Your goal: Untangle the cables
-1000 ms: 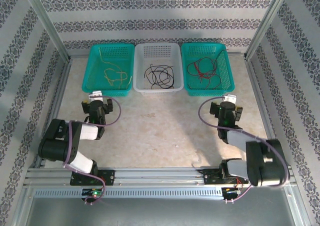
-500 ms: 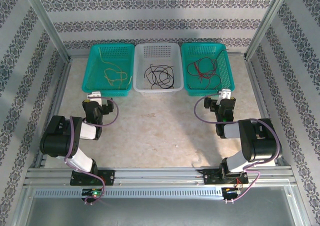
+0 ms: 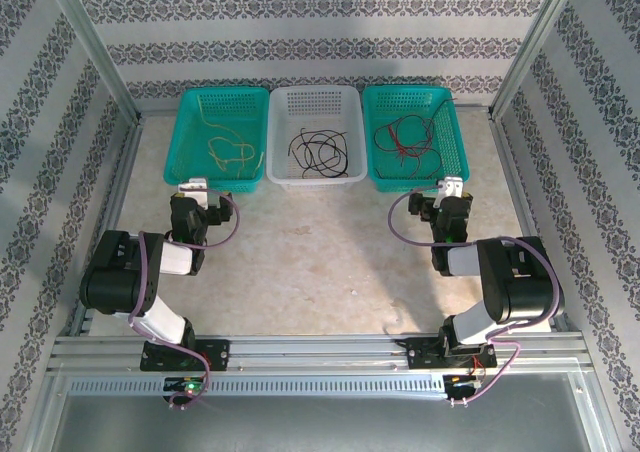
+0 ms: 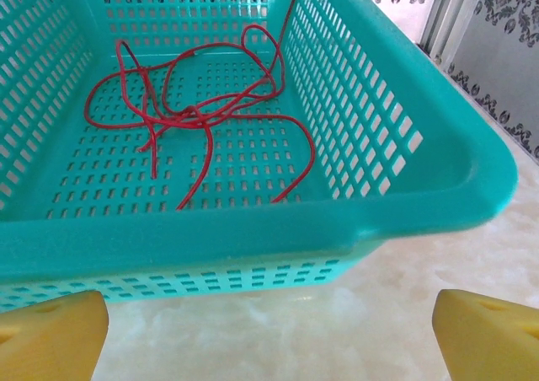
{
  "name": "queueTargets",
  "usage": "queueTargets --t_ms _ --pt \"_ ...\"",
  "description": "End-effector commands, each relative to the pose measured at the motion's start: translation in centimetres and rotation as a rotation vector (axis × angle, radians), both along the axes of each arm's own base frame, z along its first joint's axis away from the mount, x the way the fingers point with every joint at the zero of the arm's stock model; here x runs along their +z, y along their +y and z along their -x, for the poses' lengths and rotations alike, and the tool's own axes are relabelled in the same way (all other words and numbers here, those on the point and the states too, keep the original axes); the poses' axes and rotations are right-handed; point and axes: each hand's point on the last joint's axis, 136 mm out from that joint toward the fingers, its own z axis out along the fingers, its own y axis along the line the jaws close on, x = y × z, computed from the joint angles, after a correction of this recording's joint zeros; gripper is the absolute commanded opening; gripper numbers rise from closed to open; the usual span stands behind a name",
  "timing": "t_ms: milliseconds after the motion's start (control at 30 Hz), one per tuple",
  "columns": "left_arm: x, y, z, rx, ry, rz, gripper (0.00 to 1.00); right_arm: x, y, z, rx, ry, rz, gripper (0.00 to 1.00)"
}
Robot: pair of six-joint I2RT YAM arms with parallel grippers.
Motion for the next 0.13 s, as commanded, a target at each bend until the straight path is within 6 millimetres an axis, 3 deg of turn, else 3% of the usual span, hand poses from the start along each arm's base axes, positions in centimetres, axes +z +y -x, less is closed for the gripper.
queueTargets --t_ms 0,100 --pt "0.07 -0.23 -0.28 -0.022 0.006 -0.013 0.99 0.97 0.18 -0.88 0.023 -0.029 -0.016 0.98" --pt "0.07 -0.28 -0.28 -0.025 0.006 -0.012 0.99 1.12 0.29 -0.66 0.029 -0.038 -0.015 0.98"
